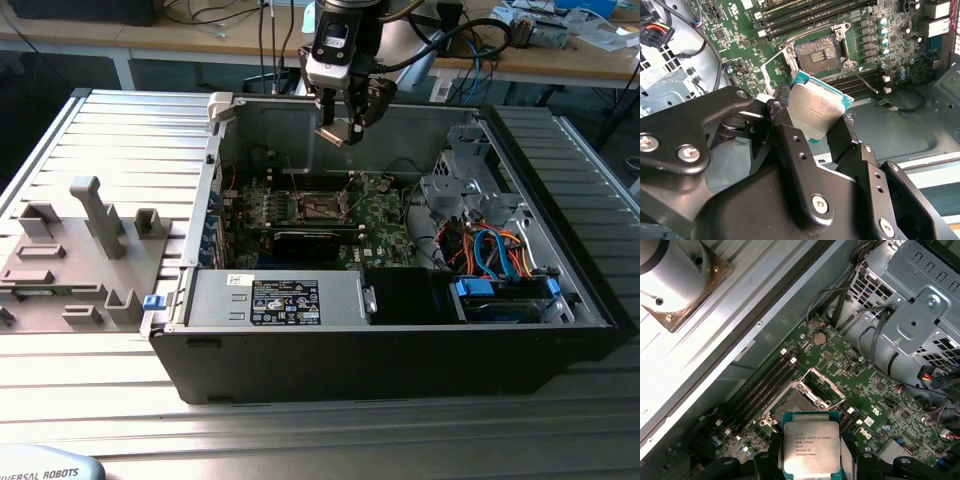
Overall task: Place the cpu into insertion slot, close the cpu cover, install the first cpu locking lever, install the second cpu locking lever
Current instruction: 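Place the cpu into insertion slot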
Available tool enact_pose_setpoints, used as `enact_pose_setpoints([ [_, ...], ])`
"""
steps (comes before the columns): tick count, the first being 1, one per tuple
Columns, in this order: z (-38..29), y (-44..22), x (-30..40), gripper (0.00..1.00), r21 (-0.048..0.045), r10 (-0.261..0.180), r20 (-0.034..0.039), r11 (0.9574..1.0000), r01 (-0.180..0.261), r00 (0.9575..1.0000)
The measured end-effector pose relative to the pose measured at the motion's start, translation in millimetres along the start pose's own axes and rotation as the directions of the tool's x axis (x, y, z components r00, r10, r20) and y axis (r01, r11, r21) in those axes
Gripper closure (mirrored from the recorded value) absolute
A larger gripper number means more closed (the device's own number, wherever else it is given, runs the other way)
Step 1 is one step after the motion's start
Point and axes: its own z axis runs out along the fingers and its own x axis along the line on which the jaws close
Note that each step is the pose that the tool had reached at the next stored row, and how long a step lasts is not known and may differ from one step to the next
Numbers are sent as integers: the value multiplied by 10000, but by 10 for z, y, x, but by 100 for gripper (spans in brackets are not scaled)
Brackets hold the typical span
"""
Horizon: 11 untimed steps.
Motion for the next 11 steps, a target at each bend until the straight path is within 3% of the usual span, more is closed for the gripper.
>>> enact_pose_setpoints([
  [11, 0, 0, 0, 46, -2, 131, 10, 9999, -131, 9999],
])
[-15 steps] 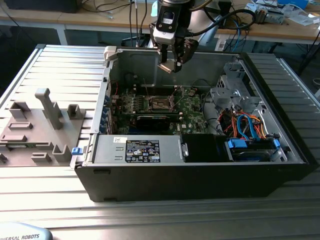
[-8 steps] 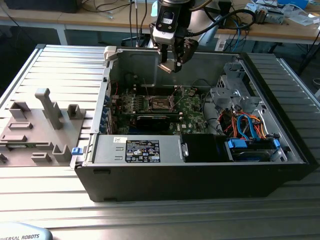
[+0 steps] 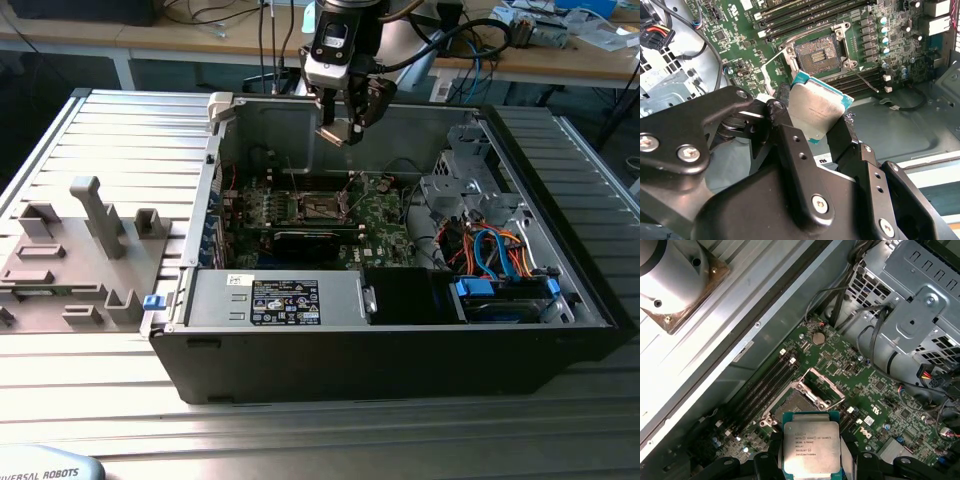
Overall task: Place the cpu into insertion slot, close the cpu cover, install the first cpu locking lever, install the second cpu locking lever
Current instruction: 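Place the cpu into insertion slot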
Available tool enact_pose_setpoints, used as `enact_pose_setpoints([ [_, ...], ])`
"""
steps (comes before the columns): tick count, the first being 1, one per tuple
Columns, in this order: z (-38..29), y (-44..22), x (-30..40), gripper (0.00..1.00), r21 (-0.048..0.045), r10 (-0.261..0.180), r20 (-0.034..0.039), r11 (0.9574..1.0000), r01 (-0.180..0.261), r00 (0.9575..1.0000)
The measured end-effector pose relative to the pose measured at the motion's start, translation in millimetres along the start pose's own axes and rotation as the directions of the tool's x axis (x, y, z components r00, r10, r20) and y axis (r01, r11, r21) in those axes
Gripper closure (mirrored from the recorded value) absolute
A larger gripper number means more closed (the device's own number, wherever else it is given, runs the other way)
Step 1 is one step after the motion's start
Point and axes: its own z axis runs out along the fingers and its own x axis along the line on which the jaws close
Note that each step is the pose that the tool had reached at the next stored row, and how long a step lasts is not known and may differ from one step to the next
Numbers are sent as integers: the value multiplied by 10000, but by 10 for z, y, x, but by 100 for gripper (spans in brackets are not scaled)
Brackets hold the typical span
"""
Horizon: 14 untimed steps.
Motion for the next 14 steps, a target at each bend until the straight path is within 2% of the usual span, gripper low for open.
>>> enact_pose_setpoints([
  [14, 0, 0, 0, 46, -3, 173, 15, 9999, -173, 9998],
])
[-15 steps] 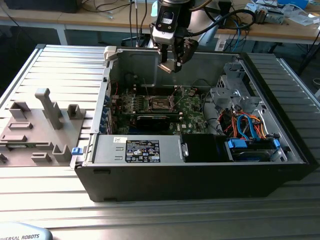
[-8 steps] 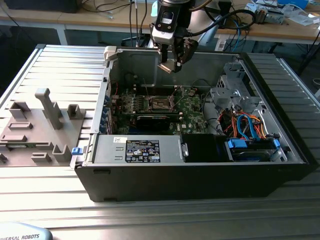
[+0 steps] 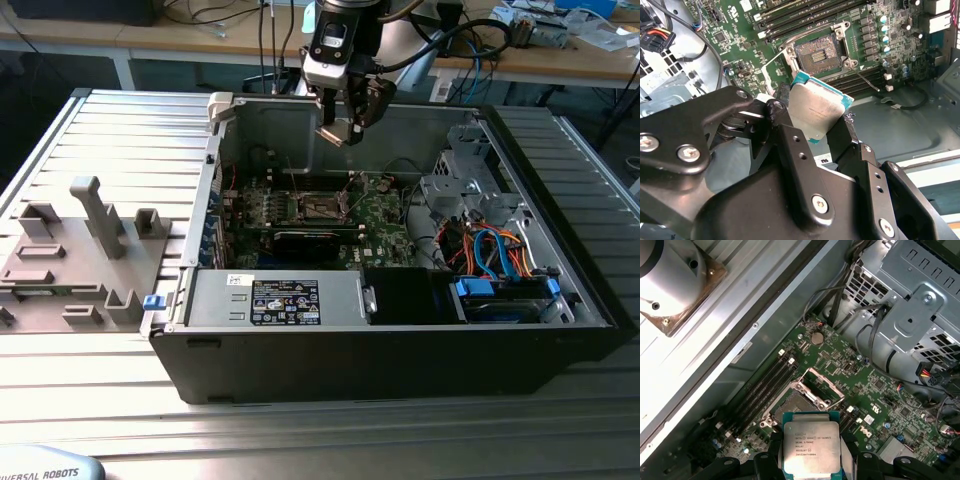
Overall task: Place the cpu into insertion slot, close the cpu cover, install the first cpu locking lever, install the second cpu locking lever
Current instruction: 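Place the cpu into insertion slot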
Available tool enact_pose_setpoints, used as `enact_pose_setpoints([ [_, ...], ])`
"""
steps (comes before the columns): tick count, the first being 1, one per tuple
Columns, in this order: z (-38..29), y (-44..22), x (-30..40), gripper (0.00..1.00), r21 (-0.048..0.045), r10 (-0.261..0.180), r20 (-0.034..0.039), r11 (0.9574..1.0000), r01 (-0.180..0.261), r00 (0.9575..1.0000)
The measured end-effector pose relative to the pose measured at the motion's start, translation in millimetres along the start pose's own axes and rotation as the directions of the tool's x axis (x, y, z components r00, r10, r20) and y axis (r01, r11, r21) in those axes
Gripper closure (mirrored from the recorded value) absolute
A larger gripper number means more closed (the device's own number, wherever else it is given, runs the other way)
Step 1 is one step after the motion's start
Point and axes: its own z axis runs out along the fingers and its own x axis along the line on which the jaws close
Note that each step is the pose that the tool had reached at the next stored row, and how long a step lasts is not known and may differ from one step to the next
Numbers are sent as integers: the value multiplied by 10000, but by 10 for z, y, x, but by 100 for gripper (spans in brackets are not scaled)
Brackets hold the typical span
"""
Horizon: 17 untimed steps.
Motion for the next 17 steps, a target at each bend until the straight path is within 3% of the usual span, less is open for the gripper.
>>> enact_pose_setpoints([
  [17, 0, 0, 0, 46, -3, 174, 14, 9998, -174, 9998],
])
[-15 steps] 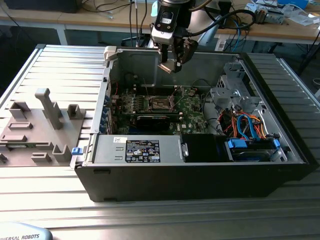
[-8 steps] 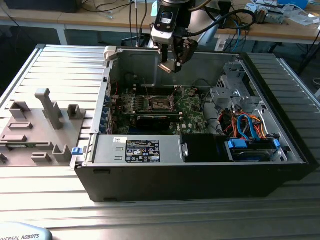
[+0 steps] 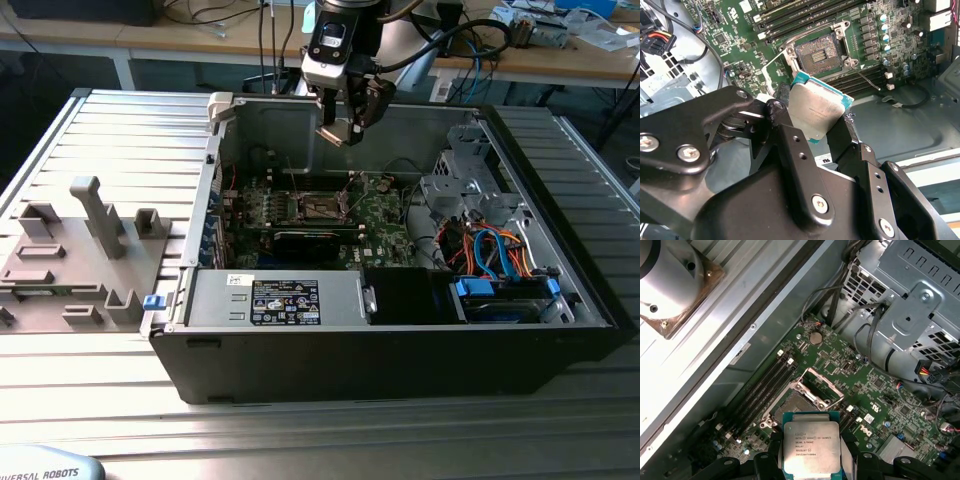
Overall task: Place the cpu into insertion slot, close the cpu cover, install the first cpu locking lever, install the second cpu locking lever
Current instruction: 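Place the cpu into insertion slot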
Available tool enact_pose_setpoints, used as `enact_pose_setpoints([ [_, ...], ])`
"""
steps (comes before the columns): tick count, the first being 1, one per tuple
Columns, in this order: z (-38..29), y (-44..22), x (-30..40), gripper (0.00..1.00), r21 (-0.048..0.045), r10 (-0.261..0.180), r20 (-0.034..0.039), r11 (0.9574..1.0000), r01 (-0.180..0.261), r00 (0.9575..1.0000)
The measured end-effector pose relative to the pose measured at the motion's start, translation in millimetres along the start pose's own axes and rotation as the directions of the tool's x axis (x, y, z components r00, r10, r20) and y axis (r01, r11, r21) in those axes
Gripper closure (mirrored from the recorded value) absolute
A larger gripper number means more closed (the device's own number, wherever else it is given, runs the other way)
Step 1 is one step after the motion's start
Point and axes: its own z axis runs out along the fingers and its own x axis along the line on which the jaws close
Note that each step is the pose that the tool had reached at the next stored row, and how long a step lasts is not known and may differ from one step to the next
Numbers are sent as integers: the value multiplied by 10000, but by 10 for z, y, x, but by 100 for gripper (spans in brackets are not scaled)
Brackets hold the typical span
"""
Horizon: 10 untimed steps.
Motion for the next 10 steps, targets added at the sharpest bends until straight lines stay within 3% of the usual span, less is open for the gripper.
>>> enact_pose_setpoints([
  [10, 0, 0, 0, 46, -1, 106, 9, 9999, -106, 9999],
])
